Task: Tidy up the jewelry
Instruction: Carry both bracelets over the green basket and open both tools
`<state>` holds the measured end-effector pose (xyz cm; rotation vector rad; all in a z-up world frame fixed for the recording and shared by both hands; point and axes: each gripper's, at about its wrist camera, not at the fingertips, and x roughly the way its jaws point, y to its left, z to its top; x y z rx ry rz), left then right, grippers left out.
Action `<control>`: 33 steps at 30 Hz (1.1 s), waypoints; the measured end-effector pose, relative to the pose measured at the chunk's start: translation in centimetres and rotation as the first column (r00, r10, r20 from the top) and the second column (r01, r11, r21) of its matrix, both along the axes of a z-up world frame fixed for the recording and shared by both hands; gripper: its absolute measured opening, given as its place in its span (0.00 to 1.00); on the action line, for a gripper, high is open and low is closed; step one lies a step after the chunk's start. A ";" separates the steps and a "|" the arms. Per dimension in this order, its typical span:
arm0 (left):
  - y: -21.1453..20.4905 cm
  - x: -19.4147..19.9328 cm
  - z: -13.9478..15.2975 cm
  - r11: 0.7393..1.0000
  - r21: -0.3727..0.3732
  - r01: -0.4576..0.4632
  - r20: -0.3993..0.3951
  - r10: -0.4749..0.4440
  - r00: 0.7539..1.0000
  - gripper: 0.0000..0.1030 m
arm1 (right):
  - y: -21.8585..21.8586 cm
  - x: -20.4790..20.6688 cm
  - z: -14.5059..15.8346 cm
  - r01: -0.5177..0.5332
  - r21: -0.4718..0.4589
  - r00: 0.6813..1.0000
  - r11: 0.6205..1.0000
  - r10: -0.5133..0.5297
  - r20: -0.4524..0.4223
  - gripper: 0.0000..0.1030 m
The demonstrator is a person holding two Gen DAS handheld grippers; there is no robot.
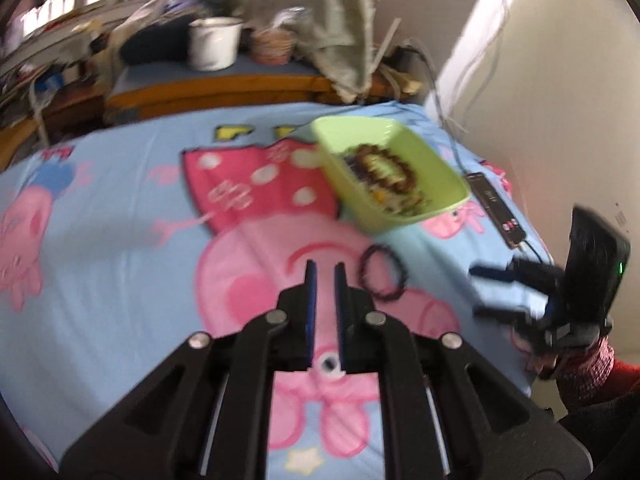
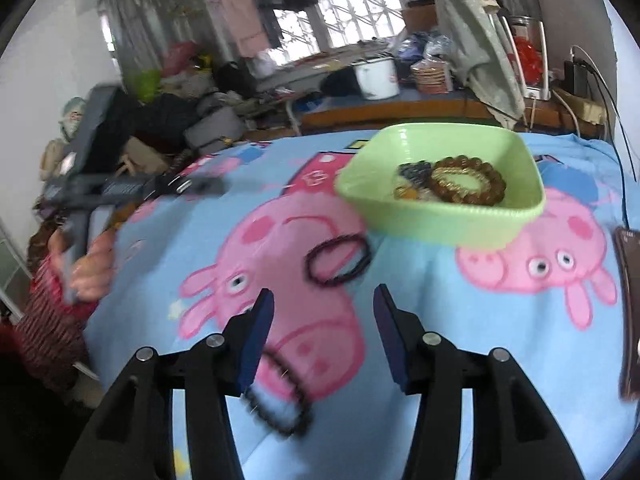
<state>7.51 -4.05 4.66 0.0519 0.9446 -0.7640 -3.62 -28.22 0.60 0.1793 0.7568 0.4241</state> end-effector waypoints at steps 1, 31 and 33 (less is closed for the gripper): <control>0.2 0.0 -0.5 1.000 0.006 -0.004 -0.010 0.005 1.000 0.07 | 0.1 0.8 -0.1 -0.005 -0.014 1.000 1.000 0.004 -0.006 0.16; -10.0 -1.1 -0.5 0.981 0.080 0.175 0.079 -0.182 0.980 0.07 | -1.2 3.1 2.5 0.002 -0.005 1.000 1.000 -0.002 0.024 0.00; -10.7 -0.3 1.2 0.984 0.072 0.163 0.116 -0.171 0.979 0.07 | -2.2 3.7 4.2 0.026 0.015 0.998 1.000 -0.027 0.062 0.00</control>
